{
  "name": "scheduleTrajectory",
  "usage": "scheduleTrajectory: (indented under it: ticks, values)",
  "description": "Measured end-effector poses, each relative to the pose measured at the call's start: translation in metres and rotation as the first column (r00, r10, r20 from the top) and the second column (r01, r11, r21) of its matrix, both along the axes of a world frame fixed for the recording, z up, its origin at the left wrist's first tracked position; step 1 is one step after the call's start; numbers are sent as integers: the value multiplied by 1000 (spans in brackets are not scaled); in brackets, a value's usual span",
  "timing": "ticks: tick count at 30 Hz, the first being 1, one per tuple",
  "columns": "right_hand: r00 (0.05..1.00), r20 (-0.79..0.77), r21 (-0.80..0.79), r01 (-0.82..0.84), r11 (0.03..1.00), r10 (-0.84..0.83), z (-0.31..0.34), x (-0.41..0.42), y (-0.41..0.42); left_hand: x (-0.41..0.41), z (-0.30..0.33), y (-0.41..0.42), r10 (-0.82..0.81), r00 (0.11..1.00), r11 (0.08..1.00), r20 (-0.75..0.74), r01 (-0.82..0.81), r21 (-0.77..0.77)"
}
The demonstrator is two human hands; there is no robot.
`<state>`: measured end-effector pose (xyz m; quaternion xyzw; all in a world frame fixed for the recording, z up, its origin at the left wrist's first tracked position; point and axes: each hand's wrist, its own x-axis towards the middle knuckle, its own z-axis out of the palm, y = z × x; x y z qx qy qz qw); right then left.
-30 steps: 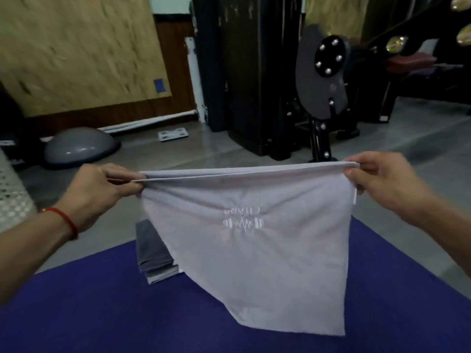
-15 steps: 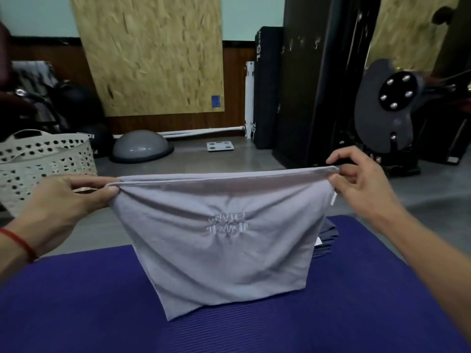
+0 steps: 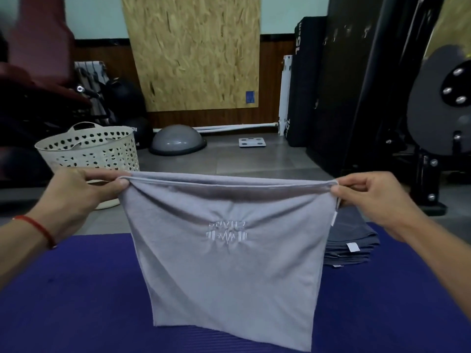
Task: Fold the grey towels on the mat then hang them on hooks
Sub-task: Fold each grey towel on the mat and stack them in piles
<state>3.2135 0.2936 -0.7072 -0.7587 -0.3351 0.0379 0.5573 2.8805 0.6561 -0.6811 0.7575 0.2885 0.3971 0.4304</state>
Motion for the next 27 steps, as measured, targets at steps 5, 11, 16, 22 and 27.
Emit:
scheduleTrajectory:
  ticks: [5, 11, 16, 22, 27]
  values:
    - [997, -81, 27, -2, 1000, 4, -2, 1, 3, 1, 2, -7, 8, 1000, 999, -14, -7, 32]
    - [996, 14, 103, 84, 991, -86, -2, 12, 16, 6, -3, -6, 18, 999, 996, -40, -15, 84]
    - [979, 79, 74, 185, 980, -190, -3, 34, 35, 39, -7, -8, 56, 997, 992, -54, -49, 116]
    - [990, -132, 271, 75, 960, -40, -2, 10, 12, 34, -38, -33, -18, 988, 994, 154, 34, -100]
    - [979, -202, 13, -28, 1000, 30, -99, -19, -44, -24, -148, -60, -185, 982, 942, -49, 163, -293]
